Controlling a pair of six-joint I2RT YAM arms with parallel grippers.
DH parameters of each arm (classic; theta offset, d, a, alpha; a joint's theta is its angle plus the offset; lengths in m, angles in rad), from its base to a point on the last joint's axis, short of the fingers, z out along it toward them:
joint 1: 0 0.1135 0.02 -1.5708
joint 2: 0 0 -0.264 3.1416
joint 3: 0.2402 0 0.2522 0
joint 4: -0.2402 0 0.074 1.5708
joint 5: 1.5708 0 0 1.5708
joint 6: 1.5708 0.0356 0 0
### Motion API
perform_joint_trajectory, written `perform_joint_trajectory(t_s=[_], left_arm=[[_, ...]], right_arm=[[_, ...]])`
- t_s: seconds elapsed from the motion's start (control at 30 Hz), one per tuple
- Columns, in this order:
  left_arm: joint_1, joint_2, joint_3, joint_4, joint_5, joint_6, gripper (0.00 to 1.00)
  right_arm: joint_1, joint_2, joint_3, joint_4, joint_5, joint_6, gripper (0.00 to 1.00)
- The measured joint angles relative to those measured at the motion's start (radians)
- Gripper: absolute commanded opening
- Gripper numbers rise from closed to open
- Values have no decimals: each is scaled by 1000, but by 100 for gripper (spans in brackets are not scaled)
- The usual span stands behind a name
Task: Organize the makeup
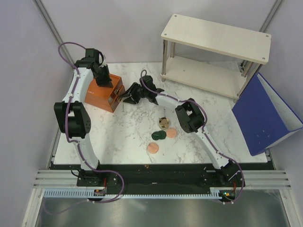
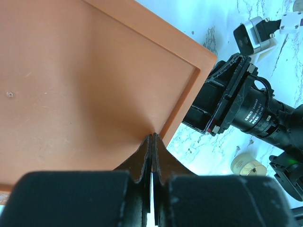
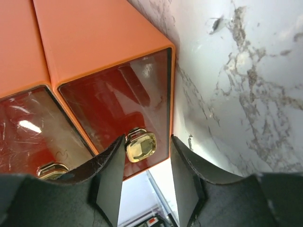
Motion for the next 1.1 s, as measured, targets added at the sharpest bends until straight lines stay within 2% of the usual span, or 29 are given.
perform_joint_trajectory(t_s=[0.27,0.63,1.1], left_arm=[[0,2,3,-2,1,1,2],[0,4,4,-3,1,1,2],[0,19,26,-23,17,1,2]], right_arm=[[11,-5,87,-153,65,-115,37],[-10,-87,108,-444,127,-343,38],[-105,-316,-207,-604,121,-557,42]])
